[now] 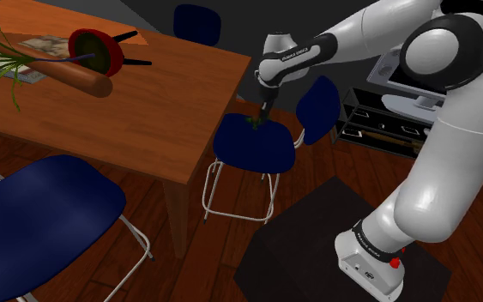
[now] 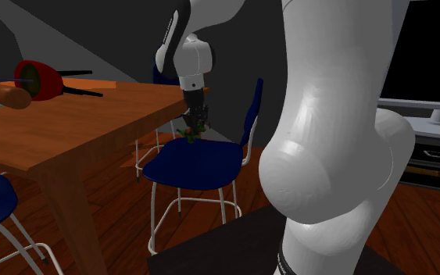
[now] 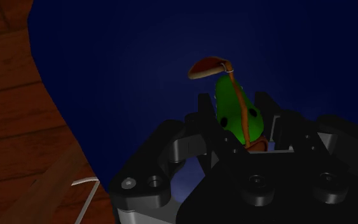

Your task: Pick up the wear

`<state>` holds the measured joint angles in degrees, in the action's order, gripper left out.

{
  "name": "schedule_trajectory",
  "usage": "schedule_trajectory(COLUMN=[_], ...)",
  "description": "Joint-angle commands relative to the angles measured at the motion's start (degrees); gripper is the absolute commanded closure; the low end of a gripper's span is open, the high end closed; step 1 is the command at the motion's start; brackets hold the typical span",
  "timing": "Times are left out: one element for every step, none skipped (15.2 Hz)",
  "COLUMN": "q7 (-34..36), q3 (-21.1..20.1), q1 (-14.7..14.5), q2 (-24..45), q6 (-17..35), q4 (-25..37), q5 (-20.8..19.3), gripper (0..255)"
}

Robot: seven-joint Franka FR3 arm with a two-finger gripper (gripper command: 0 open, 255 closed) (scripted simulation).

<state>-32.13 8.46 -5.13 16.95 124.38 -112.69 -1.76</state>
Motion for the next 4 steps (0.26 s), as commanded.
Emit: schedule_trajectory(q7=[0.1, 0.1, 0.1, 0.1], q3=[0.0, 0.0, 0.0, 0.0], q1=[-0.1, -0.1, -0.1, -0.1], q2=[-0.9, -1.3, -1.3, -1.3], q6=[-1.2, -1.8, -1.9, -1.9], q4=[0.3, 0.6, 0.6, 0.6], q5=[-0.1, -0.2, -0.2, -0.2], gripper=[255, 255, 255, 255])
